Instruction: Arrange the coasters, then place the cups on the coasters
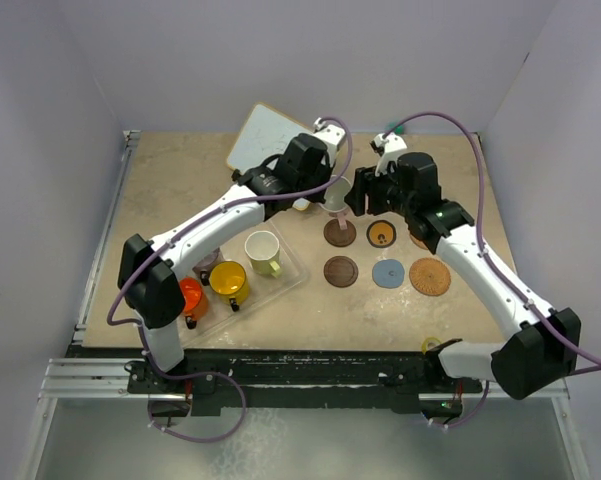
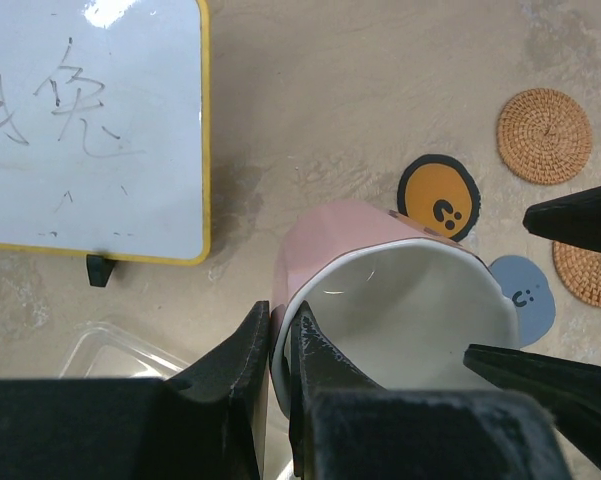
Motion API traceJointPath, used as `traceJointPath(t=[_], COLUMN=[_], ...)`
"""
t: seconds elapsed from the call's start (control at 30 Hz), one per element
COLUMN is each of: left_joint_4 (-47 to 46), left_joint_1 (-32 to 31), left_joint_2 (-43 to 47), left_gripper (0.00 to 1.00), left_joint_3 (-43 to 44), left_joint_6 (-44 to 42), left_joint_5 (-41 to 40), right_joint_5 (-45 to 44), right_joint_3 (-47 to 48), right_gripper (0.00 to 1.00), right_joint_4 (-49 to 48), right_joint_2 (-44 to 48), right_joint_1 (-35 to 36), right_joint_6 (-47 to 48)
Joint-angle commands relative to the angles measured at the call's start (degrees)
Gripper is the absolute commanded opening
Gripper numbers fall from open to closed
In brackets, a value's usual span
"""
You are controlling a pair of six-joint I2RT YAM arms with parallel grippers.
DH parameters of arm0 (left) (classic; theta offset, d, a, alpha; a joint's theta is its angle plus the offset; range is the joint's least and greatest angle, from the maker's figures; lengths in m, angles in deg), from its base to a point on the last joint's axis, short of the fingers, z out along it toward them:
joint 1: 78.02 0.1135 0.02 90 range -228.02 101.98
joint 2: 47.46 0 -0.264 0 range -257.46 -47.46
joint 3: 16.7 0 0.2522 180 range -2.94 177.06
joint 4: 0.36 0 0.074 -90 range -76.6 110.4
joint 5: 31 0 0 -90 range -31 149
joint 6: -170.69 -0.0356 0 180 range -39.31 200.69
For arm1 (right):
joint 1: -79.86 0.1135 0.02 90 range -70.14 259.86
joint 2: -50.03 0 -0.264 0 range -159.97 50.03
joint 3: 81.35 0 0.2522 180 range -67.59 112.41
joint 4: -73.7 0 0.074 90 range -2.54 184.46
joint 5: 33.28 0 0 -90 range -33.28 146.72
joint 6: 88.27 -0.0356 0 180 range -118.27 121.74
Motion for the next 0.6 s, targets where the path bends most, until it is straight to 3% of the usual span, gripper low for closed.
traceJointPath(t=[0.0, 0.4, 0.57], left_joint_4=[-6.93, -7.29, -7.35], left_joint_1=[-0.74, -1.75, -2.03], left_joint_2=[2.45, 1.07, 0.98], left_gripper=[0.03, 0.03, 0.03], left_joint_3=[1.79, 1.69, 1.46], left_joint_6=[2.95, 4.28, 5.21], left_joint_5=[-1.26, -3.89, -5.10], right_joint_5=[-0.85, -6.64, -9.65], right_joint_3=[2.33, 6.35, 7.29], right_gripper=[0.61, 0.46, 0.33], right_joint_4=[-2.67, -0.20, 1.27], right_joint_2=[-1.20, -7.38, -9.12], right_joint_1=[0.18, 1.82, 2.39], right_joint_6=[-1.27, -2.03, -1.15])
